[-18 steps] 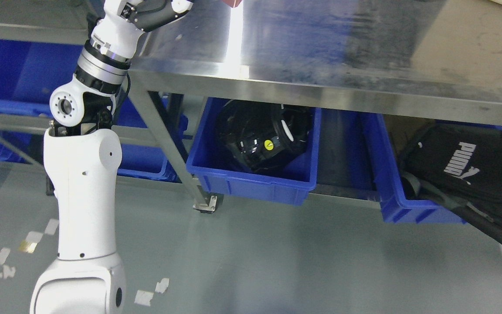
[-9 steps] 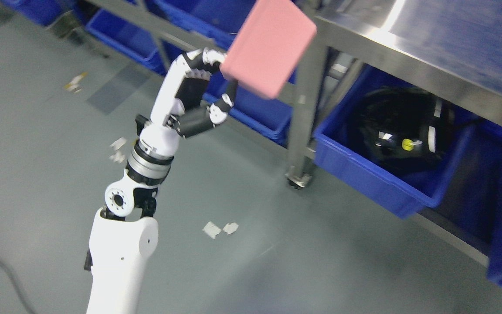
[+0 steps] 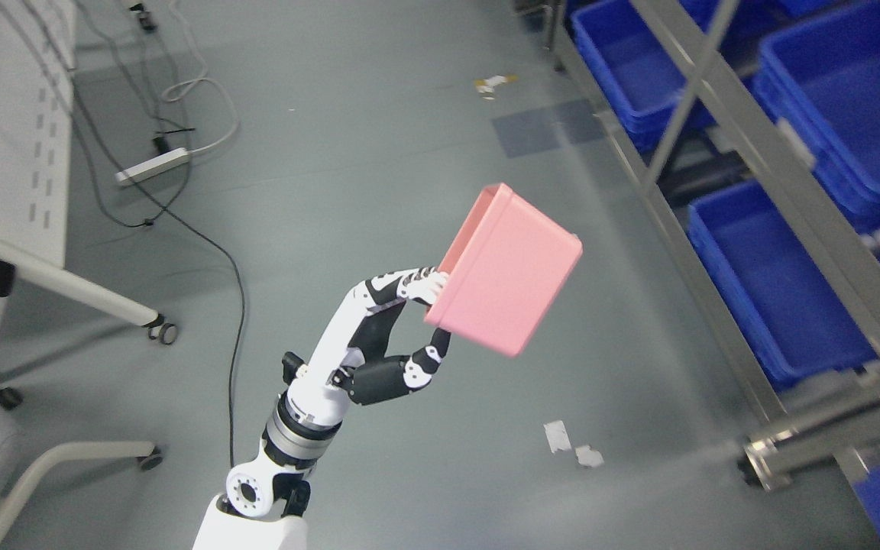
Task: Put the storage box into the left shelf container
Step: 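Hold the pink box in the left hand while turning toward the shelves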
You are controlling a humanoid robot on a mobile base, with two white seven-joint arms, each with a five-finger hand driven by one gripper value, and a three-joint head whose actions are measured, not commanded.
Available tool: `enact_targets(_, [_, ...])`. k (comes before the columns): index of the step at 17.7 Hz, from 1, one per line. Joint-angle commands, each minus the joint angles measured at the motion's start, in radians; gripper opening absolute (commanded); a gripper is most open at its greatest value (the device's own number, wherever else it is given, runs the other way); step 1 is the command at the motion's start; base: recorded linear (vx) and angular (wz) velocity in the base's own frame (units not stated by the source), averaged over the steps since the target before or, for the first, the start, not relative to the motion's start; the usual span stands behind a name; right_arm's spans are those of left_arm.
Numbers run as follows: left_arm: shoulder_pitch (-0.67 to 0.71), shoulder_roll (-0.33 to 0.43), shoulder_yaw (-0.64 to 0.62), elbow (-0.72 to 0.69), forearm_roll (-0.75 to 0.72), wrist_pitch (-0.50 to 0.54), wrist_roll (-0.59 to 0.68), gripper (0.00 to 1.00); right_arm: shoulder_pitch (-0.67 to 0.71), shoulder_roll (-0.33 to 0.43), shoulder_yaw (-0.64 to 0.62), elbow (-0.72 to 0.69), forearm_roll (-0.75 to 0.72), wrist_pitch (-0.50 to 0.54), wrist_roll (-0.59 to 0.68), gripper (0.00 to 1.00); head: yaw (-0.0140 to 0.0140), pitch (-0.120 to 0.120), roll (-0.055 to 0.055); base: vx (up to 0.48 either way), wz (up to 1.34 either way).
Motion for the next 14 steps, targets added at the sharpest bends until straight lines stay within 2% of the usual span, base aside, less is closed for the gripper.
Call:
enact_targets(1, [0.123,0.014,0.007,-0.027,0.001,-0.019,0.003,0.05,-0.008,-0.017,-0.003,-0.017,-0.002,0.001,0.003,1.00,0.0000,0.000,0.000,0.454,0.95])
enact_targets(8, [0.195,0.021,0.083,-0.027,0.004,-0.019,0.003,0.05,-0.008,-0.017,-0.003,-0.017,-0.002,0.001,0.004,1.00,0.0000,0.000,0.000,0.602,0.52])
enact_targets(12, [0.204,0.023,0.177,0.002,0.007,-0.019,0.003,0.06,-0.008,-0.017,-0.003,-0.017,-0.002,0.001,0.004,1.00,0.0000,0.000,0.000,0.683,0.16])
enact_targets(14, [0.215,0.026,0.182,0.007,0.012,-0.019,0.003,0.06,-0.008,-0.017,-0.003,-0.017,-0.002,0.001,0.004,1.00,0.0000,0.000,0.000,0.671,0.09])
